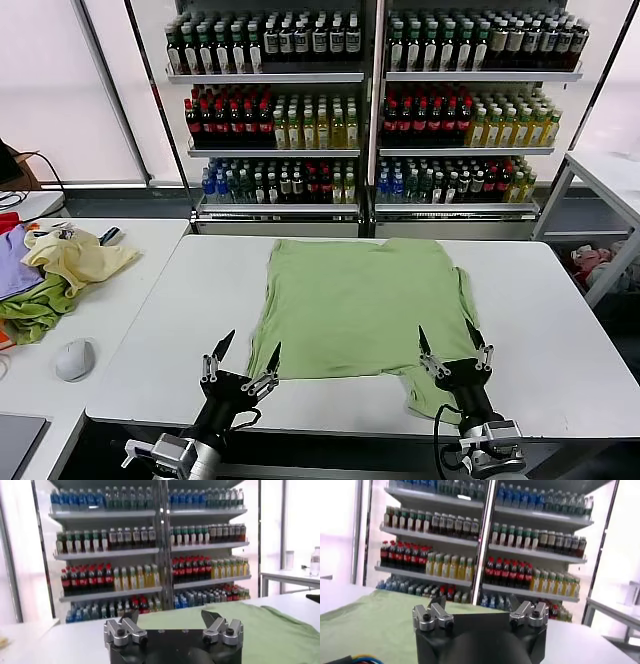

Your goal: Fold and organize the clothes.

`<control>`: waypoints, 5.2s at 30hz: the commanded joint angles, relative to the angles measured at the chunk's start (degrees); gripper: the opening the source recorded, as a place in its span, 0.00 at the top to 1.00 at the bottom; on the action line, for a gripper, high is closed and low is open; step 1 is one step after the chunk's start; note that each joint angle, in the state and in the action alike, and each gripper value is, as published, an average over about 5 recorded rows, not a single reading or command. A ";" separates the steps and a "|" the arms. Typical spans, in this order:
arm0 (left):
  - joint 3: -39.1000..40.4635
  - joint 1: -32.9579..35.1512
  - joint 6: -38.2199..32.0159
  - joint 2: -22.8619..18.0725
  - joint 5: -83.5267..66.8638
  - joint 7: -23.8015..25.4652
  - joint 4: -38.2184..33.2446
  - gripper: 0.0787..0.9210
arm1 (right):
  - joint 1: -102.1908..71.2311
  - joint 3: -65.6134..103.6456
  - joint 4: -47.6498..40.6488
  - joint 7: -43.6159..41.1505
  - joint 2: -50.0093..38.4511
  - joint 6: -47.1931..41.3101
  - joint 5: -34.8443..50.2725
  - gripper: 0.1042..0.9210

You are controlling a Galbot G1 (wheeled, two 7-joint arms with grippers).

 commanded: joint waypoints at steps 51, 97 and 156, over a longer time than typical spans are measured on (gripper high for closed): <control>5.28 -11.14 12.04 1.30 -14.40 -11.39 15.09 0.79 | -3.45 -0.52 -6.09 1.95 0.42 -12.80 8.14 0.71; 10.73 -31.91 7.35 3.60 -16.08 -9.26 24.63 0.97 | 29.08 -3.78 -22.14 -1.36 -9.19 -8.68 8.68 0.97; 10.81 -32.79 11.32 -3.36 -12.86 -12.51 33.98 0.44 | 25.10 -2.07 -29.25 -1.55 -6.18 -12.27 9.81 0.40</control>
